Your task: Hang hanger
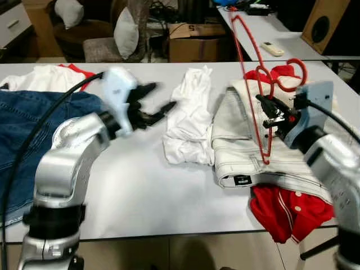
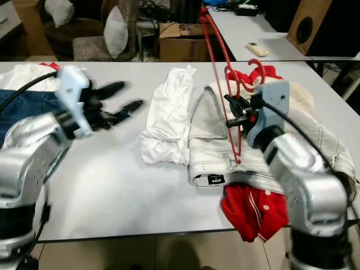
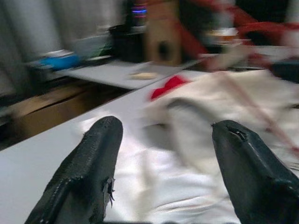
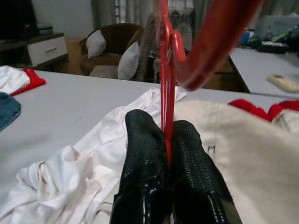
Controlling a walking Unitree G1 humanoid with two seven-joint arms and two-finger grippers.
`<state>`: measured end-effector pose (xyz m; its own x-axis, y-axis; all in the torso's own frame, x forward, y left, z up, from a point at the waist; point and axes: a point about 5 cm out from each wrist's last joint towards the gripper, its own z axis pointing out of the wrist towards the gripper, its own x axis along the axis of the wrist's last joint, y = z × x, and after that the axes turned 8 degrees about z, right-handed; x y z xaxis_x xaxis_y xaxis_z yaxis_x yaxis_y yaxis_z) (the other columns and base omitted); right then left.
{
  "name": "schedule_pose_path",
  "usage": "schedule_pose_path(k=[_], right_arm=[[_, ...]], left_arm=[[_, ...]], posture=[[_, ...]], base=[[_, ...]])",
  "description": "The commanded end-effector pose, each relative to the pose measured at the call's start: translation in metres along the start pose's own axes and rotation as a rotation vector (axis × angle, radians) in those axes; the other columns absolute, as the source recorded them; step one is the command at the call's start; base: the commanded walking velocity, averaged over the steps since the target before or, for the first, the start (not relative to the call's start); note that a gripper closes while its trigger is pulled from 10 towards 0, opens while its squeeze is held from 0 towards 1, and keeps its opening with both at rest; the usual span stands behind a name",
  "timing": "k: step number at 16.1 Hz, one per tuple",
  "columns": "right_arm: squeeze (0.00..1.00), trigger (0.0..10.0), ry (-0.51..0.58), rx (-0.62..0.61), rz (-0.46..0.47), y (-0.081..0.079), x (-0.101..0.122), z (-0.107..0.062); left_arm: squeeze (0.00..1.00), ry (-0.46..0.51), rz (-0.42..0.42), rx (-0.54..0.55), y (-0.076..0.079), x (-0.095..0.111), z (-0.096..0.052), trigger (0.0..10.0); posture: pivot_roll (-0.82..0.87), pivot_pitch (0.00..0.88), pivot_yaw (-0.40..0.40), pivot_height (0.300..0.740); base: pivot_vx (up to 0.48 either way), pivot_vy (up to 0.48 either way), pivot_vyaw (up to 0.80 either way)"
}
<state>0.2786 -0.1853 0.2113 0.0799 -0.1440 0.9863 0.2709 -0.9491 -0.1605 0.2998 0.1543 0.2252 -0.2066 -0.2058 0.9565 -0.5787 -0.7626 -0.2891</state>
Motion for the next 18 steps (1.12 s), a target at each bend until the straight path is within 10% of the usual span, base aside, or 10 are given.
schedule_pose_path(k=[1, 4, 18], right_arm=[[0.00, 10.0, -0.004, -0.017, 0.013, -0.005, -0.006, -0.002], [0.00, 10.0, -0.050, -0.077, 0.027, -0.018, -0.040, -0.005], [0.00, 10.0, 0.014, -0.070, 0.065, -0.025, -0.043, -0.005]], left_arm=[[0.00, -0.035, -0.002, 0.125, -0.008, -0.008, -0.008, 10.0], [0.00, -0.162, -0.024, 0.247, 0.002, -0.036, -0.027, 10.0], [0.00, -0.195, -0.017, 0.249, 0.018, -0.047, -0.017, 10.0]], posture=[[-0.05, 0.000, 0.020, 0.740], [-0.06, 0.000, 0.019, 0.740], [-0.06, 0.000, 0.019, 0.740]], base=[[0.000, 0.000, 0.00], [0.000, 0.091, 0.00], [0.000, 0.333, 0.00]])
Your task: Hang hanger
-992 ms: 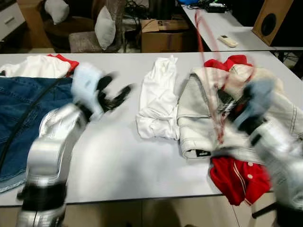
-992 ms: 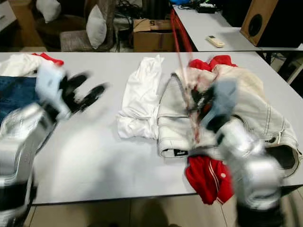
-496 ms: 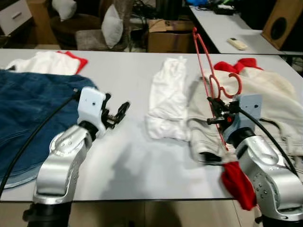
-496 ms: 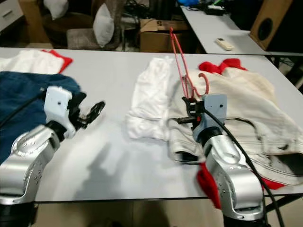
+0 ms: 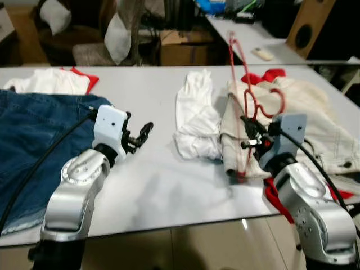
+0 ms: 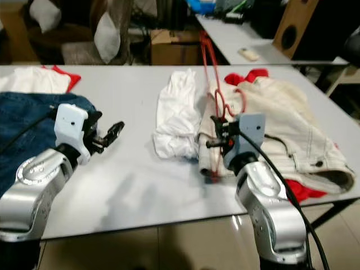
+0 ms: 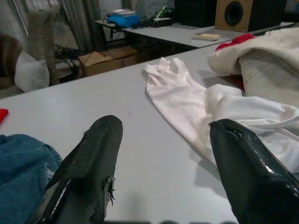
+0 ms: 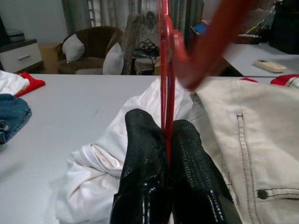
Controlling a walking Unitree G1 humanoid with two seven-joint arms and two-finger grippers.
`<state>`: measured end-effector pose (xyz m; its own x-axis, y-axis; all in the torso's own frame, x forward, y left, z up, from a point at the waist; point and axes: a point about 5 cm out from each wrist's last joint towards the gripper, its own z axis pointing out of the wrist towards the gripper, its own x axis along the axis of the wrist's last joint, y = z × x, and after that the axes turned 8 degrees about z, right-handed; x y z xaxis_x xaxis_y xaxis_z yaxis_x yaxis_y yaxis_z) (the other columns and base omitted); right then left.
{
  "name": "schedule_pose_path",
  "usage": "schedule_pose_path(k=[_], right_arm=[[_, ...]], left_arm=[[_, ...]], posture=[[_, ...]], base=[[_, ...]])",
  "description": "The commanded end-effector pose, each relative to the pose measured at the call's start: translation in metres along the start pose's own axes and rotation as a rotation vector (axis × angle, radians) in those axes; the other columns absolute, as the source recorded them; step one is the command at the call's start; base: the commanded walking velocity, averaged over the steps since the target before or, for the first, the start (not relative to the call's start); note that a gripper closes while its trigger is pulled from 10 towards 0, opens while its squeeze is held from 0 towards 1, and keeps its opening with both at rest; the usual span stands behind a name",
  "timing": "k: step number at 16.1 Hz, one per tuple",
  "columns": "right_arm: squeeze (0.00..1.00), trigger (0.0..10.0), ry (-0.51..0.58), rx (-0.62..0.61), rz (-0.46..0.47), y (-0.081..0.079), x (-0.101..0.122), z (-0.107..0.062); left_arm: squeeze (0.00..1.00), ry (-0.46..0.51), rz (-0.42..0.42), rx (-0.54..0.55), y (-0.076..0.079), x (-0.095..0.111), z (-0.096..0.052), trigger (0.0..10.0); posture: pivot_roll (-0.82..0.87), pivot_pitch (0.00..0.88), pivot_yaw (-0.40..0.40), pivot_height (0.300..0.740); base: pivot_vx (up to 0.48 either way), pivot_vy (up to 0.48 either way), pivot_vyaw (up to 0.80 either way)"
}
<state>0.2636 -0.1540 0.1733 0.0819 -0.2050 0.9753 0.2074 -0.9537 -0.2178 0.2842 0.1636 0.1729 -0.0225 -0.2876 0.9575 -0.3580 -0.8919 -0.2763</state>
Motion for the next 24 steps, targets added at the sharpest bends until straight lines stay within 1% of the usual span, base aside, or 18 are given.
schedule_pose_path(k=[1, 2, 3, 4, 5, 6, 7, 8, 9, 11, 12, 14, 16, 17, 19, 24], right_arm=[[0.00, 10.0, 0.002, -0.010, 0.002, 0.002, 0.000, -0.001], [0.00, 10.0, 0.015, -0.012, -0.023, 0.003, 0.003, -0.002], [0.00, 10.0, -0.014, -0.010, -0.191, 0.012, 0.008, -0.002], [0.00, 10.0, -0.069, -0.078, -0.420, 0.035, 0.012, -0.005], [0.00, 10.0, -0.067, -0.110, -0.498, 0.045, 0.018, -0.006], [0.00, 10.0, 0.005, -0.184, -0.640, 0.068, 0.048, -0.011], [0.00, 10.0, 0.039, -0.184, -0.655, 0.071, 0.058, -0.013], [0.00, 10.0, 0.074, -0.130, -0.618, 0.067, 0.066, -0.014], [0.00, 10.0, 0.080, -0.107, -0.603, 0.065, 0.067, -0.014], [0.00, 10.0, 0.060, -0.048, -0.515, 0.057, 0.059, -0.013], [0.00, 10.0, 0.050, 0.009, -0.380, 0.042, 0.049, -0.010], [0.00, 10.0, 0.056, 0.047, -0.189, 0.022, 0.040, -0.002], [0.00, 10.0, 0.046, 0.037, -0.051, 0.014, 0.027, 0.003], [0.00, 10.0, 0.025, 0.040, -0.040, 0.011, 0.018, 0.004], [0.00, 10.0, -0.034, 0.040, -0.048, 0.009, 0.001, 0.004], [0.00, 10.0, -0.066, 0.032, -0.025, 0.010, -0.005, 0.002]], left_arm=[[0.00, 0.007, 0.003, -0.006, 0.001, 0.002, 0.002, 10.0], [0.00, 0.010, 0.000, -0.003, 0.001, 0.003, 0.003, 10.0], [0.00, 0.015, -0.008, 0.001, 0.000, 0.005, 0.004, 10.0], [0.00, 0.022, -0.015, 0.003, -0.001, 0.006, 0.005, 10.0], [0.00, 0.022, -0.020, 0.002, 0.000, 0.006, 0.005, 10.0], [0.00, 0.022, -0.025, -0.002, 0.000, 0.006, 0.006, 10.0], [0.00, 0.023, -0.026, -0.003, 0.000, 0.006, 0.006, 10.0], [0.00, 0.024, -0.029, 0.001, -0.002, 0.006, 0.007, 10.0], [0.00, 0.024, -0.029, 0.003, -0.003, 0.006, 0.007, 10.0], [0.00, 0.023, -0.020, 0.015, -0.006, 0.006, 0.007, 10.0], [0.00, 0.022, -0.008, 0.028, -0.010, 0.007, 0.007, 10.0], [0.00, 0.020, 0.004, 0.040, -0.015, 0.008, 0.006, 10.0], [0.00, 0.018, 0.008, 0.049, -0.017, 0.008, 0.006, 10.0], [0.00, 0.017, 0.010, 0.051, -0.017, 0.008, 0.006, 10.0], [0.00, 0.013, 0.013, 0.055, -0.018, 0.007, 0.006, 10.0], [0.00, 0.007, 0.017, 0.055, -0.018, 0.004, 0.008, 10.0]], posture=[[-0.06, 0.000, 0.019, 0.740], [-0.06, 0.000, 0.025, 0.740], [-0.06, 0.000, 0.025, 0.740], [-0.07, 0.000, 0.030, 0.740], [-0.07, 0.000, 0.035, 0.740], [-0.07, 0.000, 0.035, 0.740], [-0.07, 0.000, 0.035, 0.740], [-0.08, 0.000, 0.036, 0.740], [-0.08, 0.000, 0.036, 0.740], [-0.08, 0.000, 0.031, 0.740], [-0.07, 0.000, 0.030, 0.740], [-0.06, 0.000, 0.028, 0.740], [-0.06, 0.000, 0.024, 0.740], [-0.05, 0.000, 0.023, 0.740], [-0.05, 0.000, 0.022, 0.740], [-0.05, 0.000, 0.025, 0.740]], base=[[0.000, 0.341, 0.00], [0.000, 0.330, 0.00], [0.000, 0.330, 0.00], [0.000, 0.334, 0.00], [0.000, 0.330, 0.00], [0.000, 0.322, 0.00], [0.000, 0.322, 0.00], [0.000, 0.322, 0.00], [0.000, 0.322, 0.00], [0.000, 0.321, 0.00], [0.000, 0.322, 0.00], [0.000, 0.324, 0.00], [0.000, 0.324, 0.00], [0.000, 0.322, 0.00], [0.000, 0.321, -0.33], [0.000, 0.322, 0.00]])
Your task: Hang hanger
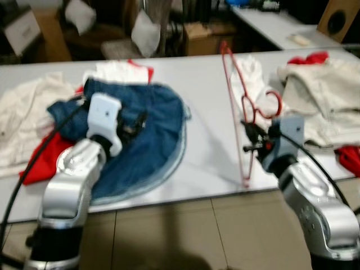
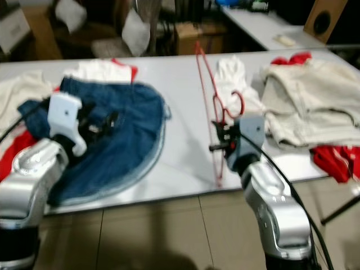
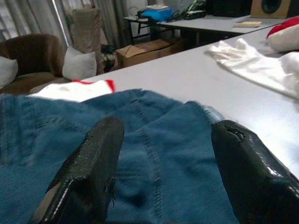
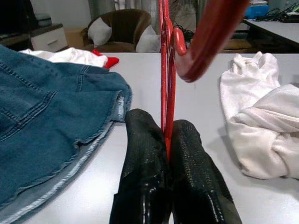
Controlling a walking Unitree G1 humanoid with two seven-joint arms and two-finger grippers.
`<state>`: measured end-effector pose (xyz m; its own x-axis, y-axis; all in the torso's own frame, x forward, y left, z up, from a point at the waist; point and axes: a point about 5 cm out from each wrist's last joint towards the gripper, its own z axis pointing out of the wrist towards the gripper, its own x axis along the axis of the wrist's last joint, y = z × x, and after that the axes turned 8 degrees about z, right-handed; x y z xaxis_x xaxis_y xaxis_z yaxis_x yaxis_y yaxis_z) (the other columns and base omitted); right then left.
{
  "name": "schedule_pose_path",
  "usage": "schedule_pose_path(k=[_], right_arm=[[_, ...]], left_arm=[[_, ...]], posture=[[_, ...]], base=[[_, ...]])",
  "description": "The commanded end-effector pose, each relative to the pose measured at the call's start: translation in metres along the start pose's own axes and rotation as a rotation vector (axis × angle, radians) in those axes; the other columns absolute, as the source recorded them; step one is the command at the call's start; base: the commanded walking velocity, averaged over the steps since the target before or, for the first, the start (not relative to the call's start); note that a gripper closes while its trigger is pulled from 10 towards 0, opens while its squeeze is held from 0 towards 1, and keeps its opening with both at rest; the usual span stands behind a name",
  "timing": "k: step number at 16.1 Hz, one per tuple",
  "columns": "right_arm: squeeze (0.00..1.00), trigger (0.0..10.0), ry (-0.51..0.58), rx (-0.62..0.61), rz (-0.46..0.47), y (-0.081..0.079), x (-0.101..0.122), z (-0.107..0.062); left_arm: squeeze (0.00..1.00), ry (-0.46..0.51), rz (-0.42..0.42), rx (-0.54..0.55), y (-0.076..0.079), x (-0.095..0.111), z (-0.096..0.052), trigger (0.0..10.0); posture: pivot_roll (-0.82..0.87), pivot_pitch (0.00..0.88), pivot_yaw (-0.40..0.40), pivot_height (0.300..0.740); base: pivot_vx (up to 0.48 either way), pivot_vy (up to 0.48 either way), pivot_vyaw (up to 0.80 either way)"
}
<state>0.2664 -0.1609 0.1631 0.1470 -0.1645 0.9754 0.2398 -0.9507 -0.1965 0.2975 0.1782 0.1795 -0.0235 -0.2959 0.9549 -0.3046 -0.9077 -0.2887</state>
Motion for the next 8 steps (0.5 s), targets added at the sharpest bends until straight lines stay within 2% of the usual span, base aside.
schedule_pose_path(k=[1, 2, 6, 8], right_arm=[[0.00, 10.0, 0.006, -0.007, 0.005, 0.0015, 0.0033, -0.0002], [0.00, 10.0, 0.008, -0.011, 0.005, 0.0021, 0.0024, -0.0005], [0.00, 10.0, 0.011, -0.021, 0.010, 0.0032, 0.0016, -0.0004], [0.00, 10.0, 0.009, -0.022, 0.011, 0.0026, 0.0013, -0.0009]], left_arm=[[0.00, 0.007, 0.009, 0.002, -0.0001, 0.0020, 0.0011, 10.0], [0.00, 0.006, 0.010, 0.007, -0.0008, 0.0018, 0.0013, 10.0], [0.00, 0.004, 0.010, 0.020, -0.0026, 0.0010, 0.0031, 10.0], [0.00, 0.002, 0.002, 0.024, -0.0027, -0.0003, 0.0053, 10.0]], posture=[[-0.05, 0.000, 0.025, 0.740], [-0.05, 0.000, 0.025, 0.740], [-0.05, 0.000, 0.030, 0.740], [-0.05, 0.000, 0.030, 0.740]], base=[[0.000, 0.322, 0.00], [0.000, 0.322, 0.00], [0.000, 0.322, -0.80], [0.000, 0.324, 0.00]])
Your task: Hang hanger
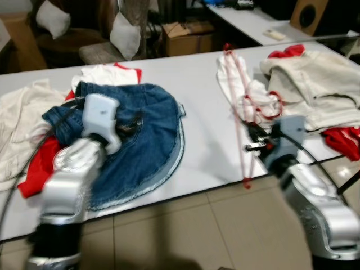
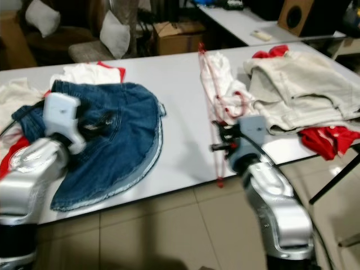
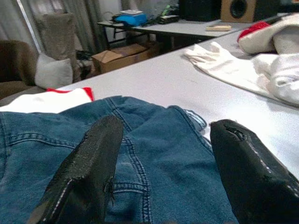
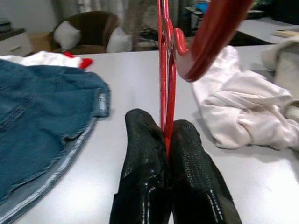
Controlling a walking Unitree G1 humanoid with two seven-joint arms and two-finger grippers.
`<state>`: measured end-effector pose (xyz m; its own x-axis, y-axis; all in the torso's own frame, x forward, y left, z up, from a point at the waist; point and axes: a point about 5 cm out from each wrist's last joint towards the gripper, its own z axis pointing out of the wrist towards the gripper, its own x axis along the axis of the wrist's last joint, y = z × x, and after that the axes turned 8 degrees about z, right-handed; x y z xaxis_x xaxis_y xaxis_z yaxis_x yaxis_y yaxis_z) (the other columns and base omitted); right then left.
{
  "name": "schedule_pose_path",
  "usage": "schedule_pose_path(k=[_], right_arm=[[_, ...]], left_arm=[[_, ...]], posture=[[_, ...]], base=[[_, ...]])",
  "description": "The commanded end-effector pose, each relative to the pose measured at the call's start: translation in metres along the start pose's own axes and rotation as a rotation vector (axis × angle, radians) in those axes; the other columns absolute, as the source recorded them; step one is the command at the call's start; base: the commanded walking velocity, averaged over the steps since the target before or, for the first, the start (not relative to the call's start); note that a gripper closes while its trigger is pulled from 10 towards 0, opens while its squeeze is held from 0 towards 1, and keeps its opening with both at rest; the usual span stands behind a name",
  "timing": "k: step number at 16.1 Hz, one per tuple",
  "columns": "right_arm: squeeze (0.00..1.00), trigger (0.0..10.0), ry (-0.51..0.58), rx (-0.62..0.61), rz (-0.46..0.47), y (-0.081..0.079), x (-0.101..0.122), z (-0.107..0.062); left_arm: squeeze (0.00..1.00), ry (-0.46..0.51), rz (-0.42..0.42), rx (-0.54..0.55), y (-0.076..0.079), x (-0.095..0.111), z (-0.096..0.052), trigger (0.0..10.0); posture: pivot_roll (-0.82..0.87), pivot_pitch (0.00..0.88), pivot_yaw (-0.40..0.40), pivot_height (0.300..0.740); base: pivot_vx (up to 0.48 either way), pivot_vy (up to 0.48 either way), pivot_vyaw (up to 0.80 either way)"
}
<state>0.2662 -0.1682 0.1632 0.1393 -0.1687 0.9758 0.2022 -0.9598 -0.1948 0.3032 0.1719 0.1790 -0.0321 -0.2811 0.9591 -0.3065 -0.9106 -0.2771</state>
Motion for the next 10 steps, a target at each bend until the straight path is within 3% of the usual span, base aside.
schedule_pose_path(k=[1, 3, 5, 7, 9, 10], right_arm=[[0.00, 10.0, 0.001, 0.015, 0.008, -0.005, 0.000, 0.001], [0.00, 10.0, 0.001, 0.017, 0.004, -0.006, -0.001, 0.001], [0.00, 10.0, 0.000, 0.021, -0.009, -0.007, -0.001, 0.000], [0.00, 10.0, -0.002, 0.018, -0.014, -0.006, -0.001, -0.001], [0.00, 10.0, -0.005, 0.024, -0.025, -0.006, 0.000, -0.001], [0.00, 10.0, -0.011, 0.029, -0.034, -0.006, 0.000, -0.001]], left_arm=[[0.00, -0.006, -0.003, 0.026, -0.006, -0.002, 0.001, 10.0], [0.00, -0.001, -0.004, 0.059, -0.005, -0.003, 0.006, 10.0], [0.00, -0.004, 0.004, 0.133, -0.009, -0.003, 0.008, 10.0], [0.00, 0.001, -0.065, 0.198, -0.020, -0.003, 0.006, 10.0], [0.00, -0.056, -0.019, 0.244, -0.031, -0.011, 0.005, 10.0], [0.88, -0.109, -0.022, 0.326, -0.046, -0.018, 0.004, 10.0]], posture=[[-0.06, 0.000, 0.040, 0.740], [-0.06, 0.000, 0.041, 0.740], [-0.07, 0.000, 0.041, 0.740], [-0.07, 0.000, 0.035, 0.740], [-0.07, 0.000, 0.029, 0.740], [-0.07, 0.000, 0.024, 0.740]], base=[[0.000, 0.270, -0.80], [0.000, 0.000, -0.40], [0.000, -0.480, 0.00], [0.000, -0.163, 0.00], [0.000, 0.000, 0.00], [0.000, 0.000, 0.00]])
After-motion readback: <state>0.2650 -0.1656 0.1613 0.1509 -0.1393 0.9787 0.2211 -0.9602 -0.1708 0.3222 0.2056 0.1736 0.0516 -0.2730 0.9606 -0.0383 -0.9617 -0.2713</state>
